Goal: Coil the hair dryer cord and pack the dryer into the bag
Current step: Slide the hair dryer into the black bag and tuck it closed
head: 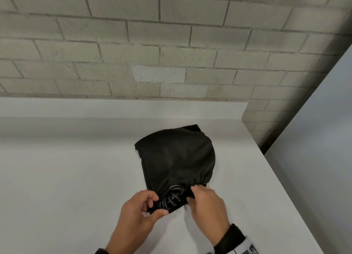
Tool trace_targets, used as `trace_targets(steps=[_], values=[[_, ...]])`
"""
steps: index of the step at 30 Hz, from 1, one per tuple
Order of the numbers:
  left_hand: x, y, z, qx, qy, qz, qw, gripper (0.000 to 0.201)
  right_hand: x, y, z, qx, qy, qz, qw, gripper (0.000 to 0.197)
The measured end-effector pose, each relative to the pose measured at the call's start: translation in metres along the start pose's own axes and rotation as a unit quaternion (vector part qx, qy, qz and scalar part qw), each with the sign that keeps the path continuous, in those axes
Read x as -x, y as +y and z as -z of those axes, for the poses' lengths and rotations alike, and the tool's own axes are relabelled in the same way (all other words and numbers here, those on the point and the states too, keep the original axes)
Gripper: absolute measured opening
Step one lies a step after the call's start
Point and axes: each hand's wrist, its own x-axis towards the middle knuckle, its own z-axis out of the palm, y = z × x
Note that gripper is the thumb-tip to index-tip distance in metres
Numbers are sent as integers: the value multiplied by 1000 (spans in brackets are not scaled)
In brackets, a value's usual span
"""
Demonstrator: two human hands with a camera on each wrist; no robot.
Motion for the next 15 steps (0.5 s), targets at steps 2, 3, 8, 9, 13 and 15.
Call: trace_targets(steps=[2,3,8,9,13,15], values=[[-3,-1,1,5,15,17,1000,36,0,1,0,46,-27,23,998,19],[-4,0,1,7,21,21,1000,35,-1,2,-2,60,-34,31,997,18],[-12,8,0,9,47,34,998,35,4,0,-3,29,-14,78,996,20],[-13,9,-1,5,51,31,998,36,6,-1,0,5,-7,83,997,18],[-13,15,-2,15,34,33,999,38,11,-13,7,-60,-10,74,995,37],[-9,20,-1,24,14,28,999,37,10,-19,3,-50,-3,53,997,43]])
